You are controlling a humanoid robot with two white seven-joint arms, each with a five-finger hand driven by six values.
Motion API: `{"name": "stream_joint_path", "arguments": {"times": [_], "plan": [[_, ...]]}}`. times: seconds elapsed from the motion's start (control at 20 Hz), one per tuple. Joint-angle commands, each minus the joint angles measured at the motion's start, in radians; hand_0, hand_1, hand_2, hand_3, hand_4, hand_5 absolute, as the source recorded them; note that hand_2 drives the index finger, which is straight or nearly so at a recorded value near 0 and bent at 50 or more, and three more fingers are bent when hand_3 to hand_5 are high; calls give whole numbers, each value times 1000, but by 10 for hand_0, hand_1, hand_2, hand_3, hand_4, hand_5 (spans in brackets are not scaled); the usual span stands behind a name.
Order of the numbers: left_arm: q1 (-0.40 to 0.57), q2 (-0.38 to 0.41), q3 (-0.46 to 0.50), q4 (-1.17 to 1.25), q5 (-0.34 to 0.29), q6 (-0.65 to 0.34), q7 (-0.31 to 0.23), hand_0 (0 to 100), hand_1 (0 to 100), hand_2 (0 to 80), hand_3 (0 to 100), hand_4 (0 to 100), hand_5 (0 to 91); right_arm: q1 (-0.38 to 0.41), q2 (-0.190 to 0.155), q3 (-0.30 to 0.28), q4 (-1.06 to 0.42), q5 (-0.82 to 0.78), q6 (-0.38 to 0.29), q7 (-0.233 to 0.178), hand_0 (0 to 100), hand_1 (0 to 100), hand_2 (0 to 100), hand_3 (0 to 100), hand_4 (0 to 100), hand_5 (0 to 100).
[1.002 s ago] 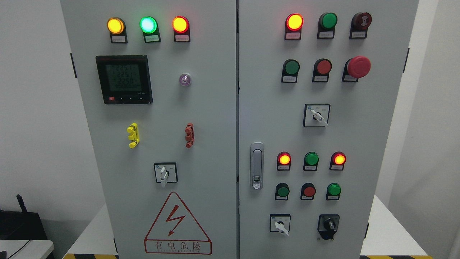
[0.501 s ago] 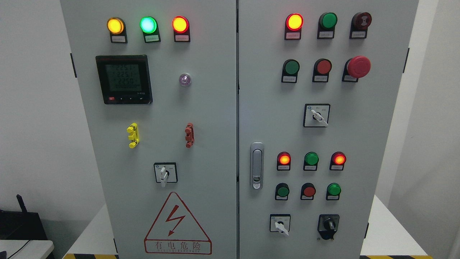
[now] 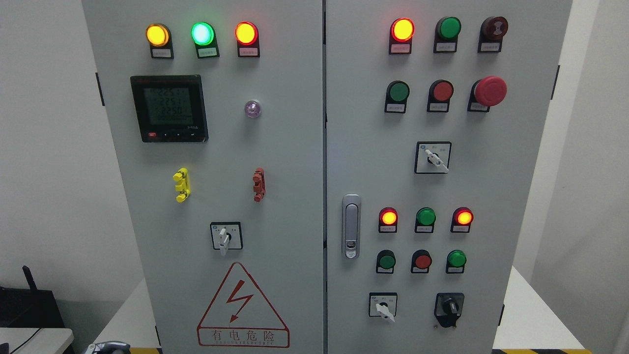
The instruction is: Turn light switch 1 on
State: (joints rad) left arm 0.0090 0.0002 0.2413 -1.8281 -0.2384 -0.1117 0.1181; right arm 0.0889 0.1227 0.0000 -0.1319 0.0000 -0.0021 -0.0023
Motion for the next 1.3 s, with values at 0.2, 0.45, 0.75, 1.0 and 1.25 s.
{"name": "stream_joint_path", "arguments": {"times": [0.2, 0.45, 0.75, 1.0, 1.25], "plan": [[-89, -59, -214, -51, -45, 144, 96, 101, 232, 523, 770, 806, 727, 0, 0, 20, 0, -26, 1, 1, 120, 389, 0, 0, 0, 0], [-107, -60, -232, -51, -64, 225, 141, 99, 267, 546, 804, 829, 759, 0, 0, 20, 0, -26, 1, 1, 120, 389, 0, 0, 0, 0], [-142, -69, -263, -49, -114, 302, 185, 95, 295, 544, 813, 834, 767, 0, 0, 20, 0, -26, 1, 1, 120, 389, 0, 0, 0, 0], [-181, -72, -269, -49, -114, 343, 192, 94, 302, 543, 812, 835, 773, 0, 0, 20, 0, -26, 1, 1, 120, 389, 0, 0, 0, 0], [-225, -78, -284, -43, -105, 362, 227, 93, 313, 539, 810, 836, 781, 0, 0, 20, 0, -26, 1, 1, 120, 389, 0, 0, 0, 0]]}}
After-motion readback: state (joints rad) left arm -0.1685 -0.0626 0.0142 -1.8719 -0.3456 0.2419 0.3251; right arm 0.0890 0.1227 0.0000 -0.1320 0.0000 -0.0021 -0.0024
